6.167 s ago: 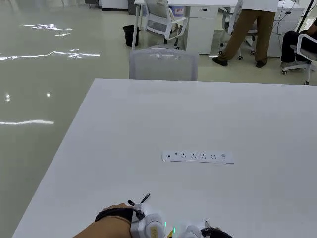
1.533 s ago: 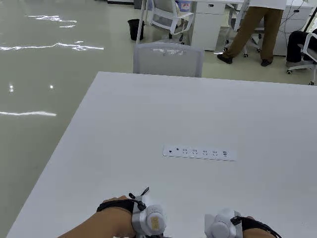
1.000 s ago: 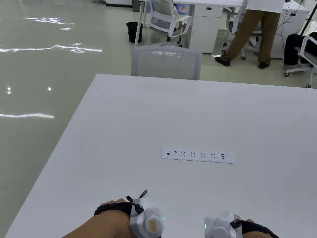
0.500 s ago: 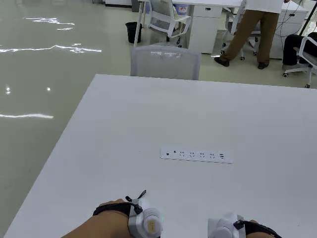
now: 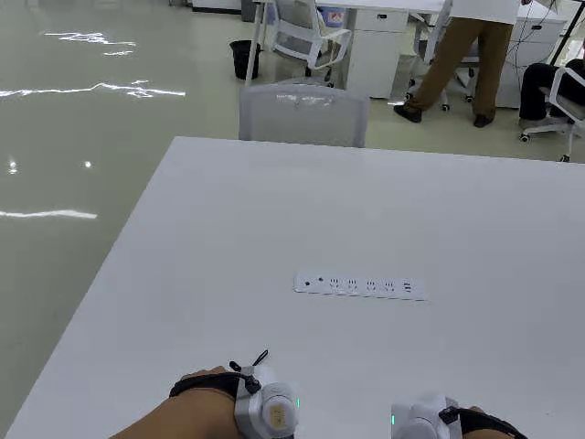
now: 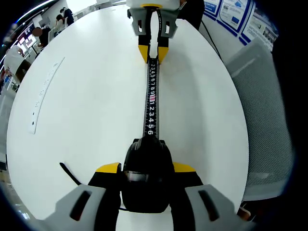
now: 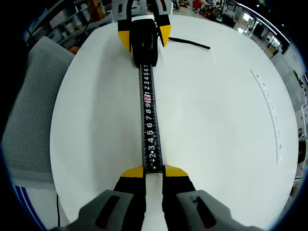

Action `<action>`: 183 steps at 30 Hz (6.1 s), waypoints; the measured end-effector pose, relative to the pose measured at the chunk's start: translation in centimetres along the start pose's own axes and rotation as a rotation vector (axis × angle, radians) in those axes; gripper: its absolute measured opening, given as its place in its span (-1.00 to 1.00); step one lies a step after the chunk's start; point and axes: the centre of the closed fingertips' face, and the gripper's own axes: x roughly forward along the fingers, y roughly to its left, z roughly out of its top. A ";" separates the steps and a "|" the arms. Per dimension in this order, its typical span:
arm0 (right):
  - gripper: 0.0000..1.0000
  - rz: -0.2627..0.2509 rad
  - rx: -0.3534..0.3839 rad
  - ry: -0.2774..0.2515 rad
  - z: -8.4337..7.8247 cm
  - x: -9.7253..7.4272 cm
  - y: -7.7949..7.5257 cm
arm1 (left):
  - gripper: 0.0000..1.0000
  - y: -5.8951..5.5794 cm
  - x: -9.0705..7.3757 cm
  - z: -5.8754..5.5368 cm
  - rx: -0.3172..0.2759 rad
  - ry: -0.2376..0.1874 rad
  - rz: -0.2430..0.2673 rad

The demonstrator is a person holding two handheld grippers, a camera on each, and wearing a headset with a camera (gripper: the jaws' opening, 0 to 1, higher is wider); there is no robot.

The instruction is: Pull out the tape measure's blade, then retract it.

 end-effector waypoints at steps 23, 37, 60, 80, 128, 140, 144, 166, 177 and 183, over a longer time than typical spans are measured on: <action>-0.79 -0.001 0.011 0.051 -2.5 -1.0 -0.1 | -0.31 0.0 0.1 0.0 -0.003 -0.003 0.001; -0.78 -0.008 0.018 0.089 -4.9 -1.5 -0.5 | -0.31 0.2 0.2 -0.2 -0.002 0.000 -0.001; -0.76 -0.015 0.033 0.082 -5.5 -1.9 -0.5 | -0.31 0.1 0.1 -0.1 -0.006 -0.002 -0.002; -0.70 -0.015 0.023 0.032 -5.5 -1.9 -0.4 | -0.31 0.2 0.2 -0.2 -0.001 0.000 0.003; 1.00 0.018 0.056 -0.032 -4.4 -2.3 1.2 | -0.31 0.5 0.8 -0.5 0.002 0.009 0.002; 1.00 -0.004 0.080 -0.052 -3.9 -2.8 0.7 | 0.15 1.3 -0.5 -1.2 -0.055 -0.036 0.054; 1.00 -0.007 0.083 -0.048 -4.0 -2.9 0.7 | 0.54 2.0 -1.3 -1.2 -0.019 -0.069 0.100; 1.00 -0.160 0.297 -0.239 -3.5 -4.5 -1.3 | 0.98 2.6 -4.9 -3.3 -0.301 -0.347 0.299; 1.00 -0.265 0.412 -0.317 -3.8 -5.2 0.3 | 0.98 0.8 -5.8 -6.0 -0.443 -0.428 0.366; 1.00 -0.352 0.511 -0.394 -4.6 -5.7 1.2 | 0.98 -0.2 -5.9 -7.2 -0.529 -0.491 0.409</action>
